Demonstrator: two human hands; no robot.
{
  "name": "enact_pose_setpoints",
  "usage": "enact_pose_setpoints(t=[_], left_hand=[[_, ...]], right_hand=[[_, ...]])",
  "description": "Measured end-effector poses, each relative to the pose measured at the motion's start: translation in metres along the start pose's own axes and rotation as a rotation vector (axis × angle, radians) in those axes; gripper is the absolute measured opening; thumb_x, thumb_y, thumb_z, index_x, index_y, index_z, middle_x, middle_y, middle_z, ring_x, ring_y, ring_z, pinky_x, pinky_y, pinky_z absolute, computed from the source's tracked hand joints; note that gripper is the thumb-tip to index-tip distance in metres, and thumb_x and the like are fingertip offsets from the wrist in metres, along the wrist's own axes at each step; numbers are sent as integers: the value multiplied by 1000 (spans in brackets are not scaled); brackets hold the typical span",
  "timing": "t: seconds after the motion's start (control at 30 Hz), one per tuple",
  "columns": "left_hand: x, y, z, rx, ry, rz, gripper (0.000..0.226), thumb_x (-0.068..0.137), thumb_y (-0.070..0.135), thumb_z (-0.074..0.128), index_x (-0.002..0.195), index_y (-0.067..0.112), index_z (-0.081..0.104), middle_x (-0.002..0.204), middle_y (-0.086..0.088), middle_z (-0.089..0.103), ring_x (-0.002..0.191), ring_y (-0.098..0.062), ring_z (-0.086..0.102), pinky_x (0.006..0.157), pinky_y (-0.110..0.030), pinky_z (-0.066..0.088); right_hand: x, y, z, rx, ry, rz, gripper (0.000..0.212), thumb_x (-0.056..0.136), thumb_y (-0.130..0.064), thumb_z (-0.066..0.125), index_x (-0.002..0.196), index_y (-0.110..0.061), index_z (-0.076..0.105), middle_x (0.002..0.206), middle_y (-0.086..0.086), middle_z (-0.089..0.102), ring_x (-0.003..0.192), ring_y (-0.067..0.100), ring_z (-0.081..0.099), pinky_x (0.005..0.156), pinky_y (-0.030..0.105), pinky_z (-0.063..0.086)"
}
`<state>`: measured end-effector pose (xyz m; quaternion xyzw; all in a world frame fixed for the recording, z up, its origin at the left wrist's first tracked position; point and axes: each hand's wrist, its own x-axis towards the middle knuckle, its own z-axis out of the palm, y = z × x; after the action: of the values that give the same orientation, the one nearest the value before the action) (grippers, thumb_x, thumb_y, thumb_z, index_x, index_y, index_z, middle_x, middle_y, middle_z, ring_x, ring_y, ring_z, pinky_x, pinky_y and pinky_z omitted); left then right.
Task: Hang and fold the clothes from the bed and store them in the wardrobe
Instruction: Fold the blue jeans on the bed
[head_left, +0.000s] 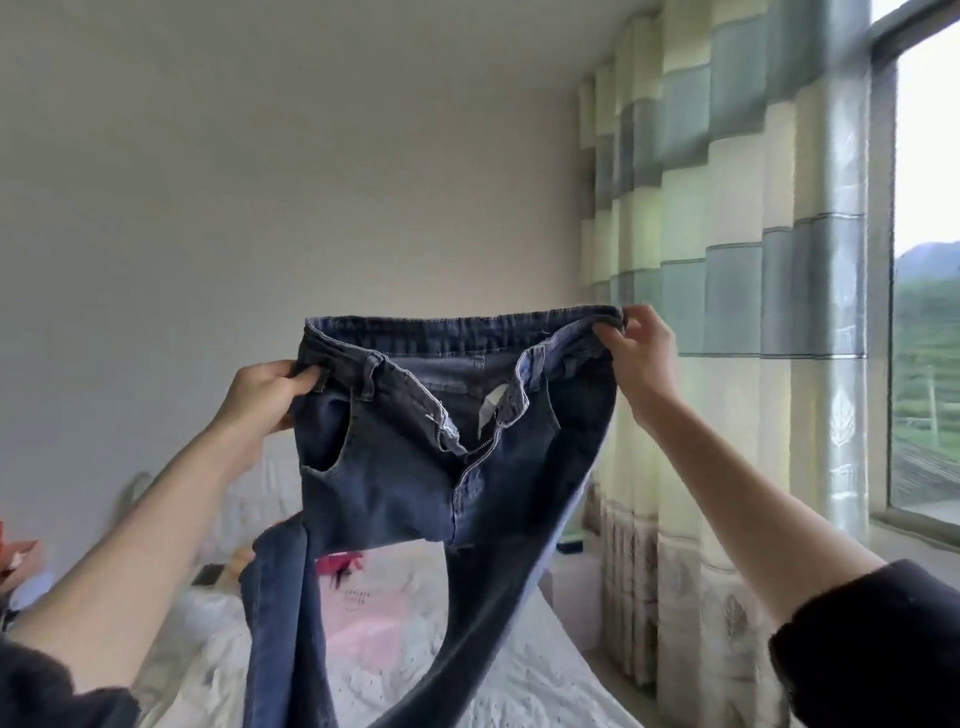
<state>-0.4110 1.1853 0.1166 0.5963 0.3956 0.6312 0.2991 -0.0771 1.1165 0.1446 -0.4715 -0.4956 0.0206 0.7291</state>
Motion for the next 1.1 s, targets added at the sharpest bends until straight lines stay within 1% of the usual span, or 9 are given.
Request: enact_pose_setpoints(t=[0.13,0.27,0.33,0.47,0.57,0.67,0.8,0.93,1.1], left_hand=[[14,50,3,-91,3,75,12,93,17,57,84,15,64,79,-2,64,68,-17,57,61,-25,45],[19,67,13,134,-117,88,17,95,19,54,82,12,63,79,-4,64,69,-19,60,61,-28,49],[16,66,14,262,-174,75,19,94,17,56,81,6,64,77,-9,64,67,-21,60,60,-29,53],[4,42,35,156,-85,101,17,95,16,52,85,9,64,82,-12,62,68,-23,56,61,-27,49],[-6,28,50,307,-282,29,18,96,14,50,85,8,62,74,-9,62,58,-17,60,53,-24,51],[-7,18,52,109,-169,46,19,96,11,49,82,16,61,77,-5,63,60,-12,61,48,-19,50],[-38,-13,69,290,-403,-119,20,97,19,51,78,14,58,68,-3,59,56,-12,58,48,-22,49],[-42,-25,61,100,-189,-141,20,94,14,54,76,9,61,72,-7,59,69,-20,56,60,-27,45],[-45,-21,64,136,-138,-54,22,92,14,56,92,-6,65,79,-12,55,74,-21,51,65,-30,42]], right_hand=[[34,-62,-7,173,84,-98,17,82,-14,66,97,-22,67,93,11,71,92,30,66,88,47,52],[62,-85,-19,45,0,-96,29,81,-9,68,109,-15,69,104,12,70,94,27,66,90,41,52],[65,-77,-28,-88,-47,-21,31,80,-9,71,110,-14,69,105,11,69,89,24,65,88,37,53],[57,-50,-38,-174,56,-34,27,82,-16,69,109,-18,70,98,7,69,88,24,63,85,36,53],[50,-31,-42,-285,-35,-15,22,83,-14,68,105,-14,70,94,8,68,84,24,61,81,32,51],[44,-11,-59,-131,19,91,27,84,-13,68,111,-10,67,102,13,67,88,27,62,84,38,53],[18,12,-70,-60,-211,157,21,85,-6,65,105,-9,65,79,5,67,65,15,63,58,24,54],[-5,35,-79,39,-186,198,9,87,-4,62,87,-13,65,66,1,65,47,4,60,44,16,47],[-11,44,-84,114,-187,214,11,88,-7,62,87,-18,64,73,3,64,48,1,60,44,15,48]])
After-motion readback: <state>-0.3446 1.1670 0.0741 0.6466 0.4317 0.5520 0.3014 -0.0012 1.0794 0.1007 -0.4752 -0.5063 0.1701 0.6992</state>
